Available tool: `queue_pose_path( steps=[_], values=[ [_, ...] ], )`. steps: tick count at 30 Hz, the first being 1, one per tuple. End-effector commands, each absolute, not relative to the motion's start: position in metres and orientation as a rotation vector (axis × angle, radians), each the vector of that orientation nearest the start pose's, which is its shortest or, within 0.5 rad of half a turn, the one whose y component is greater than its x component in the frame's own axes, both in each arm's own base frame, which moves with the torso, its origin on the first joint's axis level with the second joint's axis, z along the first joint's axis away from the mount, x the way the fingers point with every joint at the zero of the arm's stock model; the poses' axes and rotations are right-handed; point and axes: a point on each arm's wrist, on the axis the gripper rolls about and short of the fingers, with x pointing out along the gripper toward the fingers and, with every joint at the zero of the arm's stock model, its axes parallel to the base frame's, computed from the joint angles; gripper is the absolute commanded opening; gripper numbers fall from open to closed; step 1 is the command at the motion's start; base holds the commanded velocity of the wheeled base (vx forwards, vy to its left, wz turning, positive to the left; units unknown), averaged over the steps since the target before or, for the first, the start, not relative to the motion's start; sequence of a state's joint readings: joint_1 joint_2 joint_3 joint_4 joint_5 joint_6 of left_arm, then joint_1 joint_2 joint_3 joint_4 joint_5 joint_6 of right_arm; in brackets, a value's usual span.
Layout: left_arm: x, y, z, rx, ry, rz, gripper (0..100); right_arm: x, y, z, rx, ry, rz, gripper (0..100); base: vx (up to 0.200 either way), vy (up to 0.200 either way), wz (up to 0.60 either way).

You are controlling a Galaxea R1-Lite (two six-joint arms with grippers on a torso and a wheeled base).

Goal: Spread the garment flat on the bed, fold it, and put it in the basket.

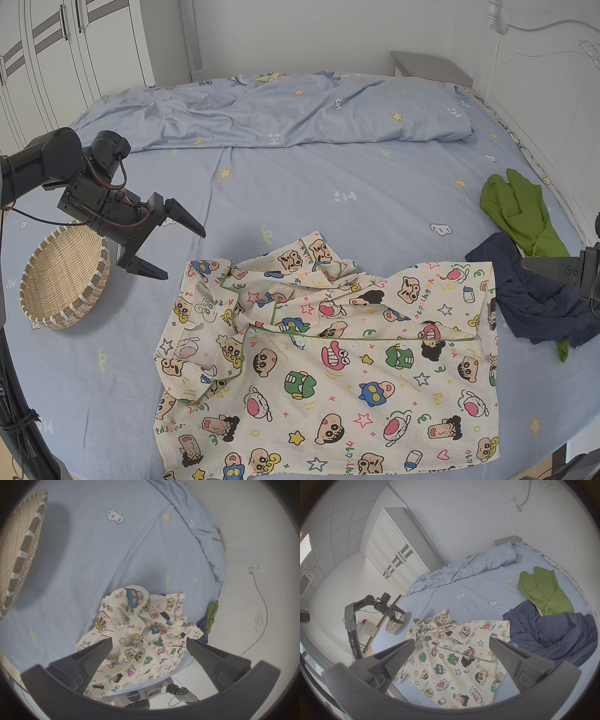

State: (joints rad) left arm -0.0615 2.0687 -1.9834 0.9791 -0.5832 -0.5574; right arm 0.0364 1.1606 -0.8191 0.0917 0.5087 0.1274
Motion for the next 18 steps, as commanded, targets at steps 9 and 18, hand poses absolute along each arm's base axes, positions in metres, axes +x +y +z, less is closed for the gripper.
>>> queue_pose_path(
  steps=[9, 18],
  values=[
    [0.344, -0.046, 0.274, -0.765, 1.114, -0.313, 100, 0.16, 0.017, 0.246, 0.225, 0.461, 0.51, 100, 0.0, 0.0, 0.0],
    [0.342, -0.045, 0.276, -0.726, 1.086, -0.235, 100, 0.16, 0.017, 0.245, 0.225, 0.463, 0.511, 100, 0.0, 0.0, 0.0]
  ],
)
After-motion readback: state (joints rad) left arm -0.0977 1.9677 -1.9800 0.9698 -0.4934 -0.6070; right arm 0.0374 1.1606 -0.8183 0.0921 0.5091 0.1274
